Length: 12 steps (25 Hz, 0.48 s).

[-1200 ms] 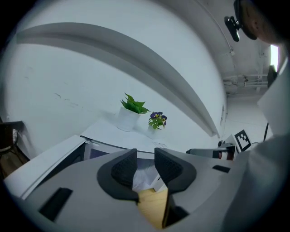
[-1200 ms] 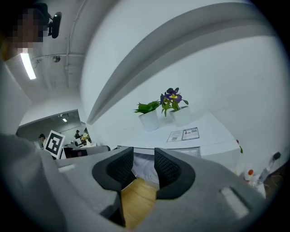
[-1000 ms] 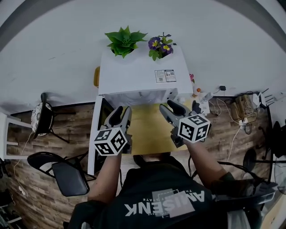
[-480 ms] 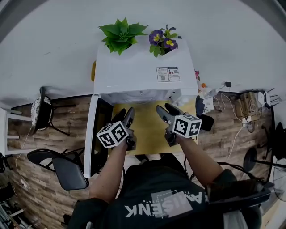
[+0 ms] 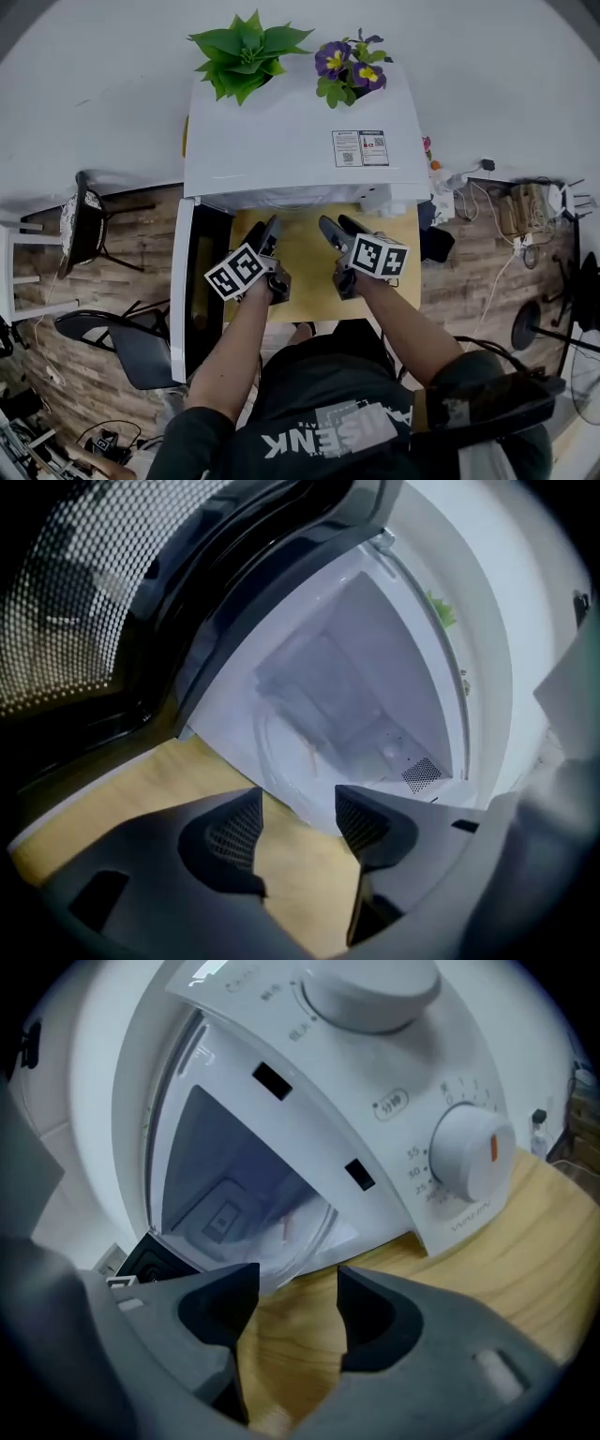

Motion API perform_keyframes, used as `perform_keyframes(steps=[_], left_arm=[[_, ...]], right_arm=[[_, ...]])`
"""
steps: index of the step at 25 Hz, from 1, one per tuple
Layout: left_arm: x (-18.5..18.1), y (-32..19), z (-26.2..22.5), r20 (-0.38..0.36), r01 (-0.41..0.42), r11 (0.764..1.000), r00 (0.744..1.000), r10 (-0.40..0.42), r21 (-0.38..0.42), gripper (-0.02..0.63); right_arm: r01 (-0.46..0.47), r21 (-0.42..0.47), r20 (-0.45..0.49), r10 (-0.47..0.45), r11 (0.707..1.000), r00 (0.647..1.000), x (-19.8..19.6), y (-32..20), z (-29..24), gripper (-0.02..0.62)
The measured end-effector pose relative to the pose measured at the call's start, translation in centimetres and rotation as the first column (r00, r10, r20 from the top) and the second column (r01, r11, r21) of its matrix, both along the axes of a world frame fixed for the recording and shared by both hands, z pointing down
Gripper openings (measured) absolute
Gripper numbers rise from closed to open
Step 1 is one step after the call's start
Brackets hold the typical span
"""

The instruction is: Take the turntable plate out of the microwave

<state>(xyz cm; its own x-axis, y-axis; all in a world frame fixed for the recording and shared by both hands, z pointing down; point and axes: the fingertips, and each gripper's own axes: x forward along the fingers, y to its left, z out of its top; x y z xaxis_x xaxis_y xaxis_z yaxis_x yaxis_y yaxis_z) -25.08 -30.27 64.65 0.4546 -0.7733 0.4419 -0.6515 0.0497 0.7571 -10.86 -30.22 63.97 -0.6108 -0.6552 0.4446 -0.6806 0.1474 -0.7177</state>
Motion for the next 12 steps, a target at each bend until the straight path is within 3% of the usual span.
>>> perform_keyframes(steps=[7, 12], left_arm=[[0.3, -2.4, 2.1, -0.088, 0.034, 0.997, 0.995, -0.04, -0.066, 0.253], [2.1, -3.6, 3.2, -0.109, -0.032, 0.995, 0.994, 0.022, -0.095, 0.253]], right_arm=[[-0.084, -0.11, 0.084, 0.093, 0.99, 0.992, -1.0, -1.5, 2.5, 0.252], [-0.103, -0.145, 0.12, 0.121, 0.984, 0.985, -1.6, -2.4, 3.1, 0.253]])
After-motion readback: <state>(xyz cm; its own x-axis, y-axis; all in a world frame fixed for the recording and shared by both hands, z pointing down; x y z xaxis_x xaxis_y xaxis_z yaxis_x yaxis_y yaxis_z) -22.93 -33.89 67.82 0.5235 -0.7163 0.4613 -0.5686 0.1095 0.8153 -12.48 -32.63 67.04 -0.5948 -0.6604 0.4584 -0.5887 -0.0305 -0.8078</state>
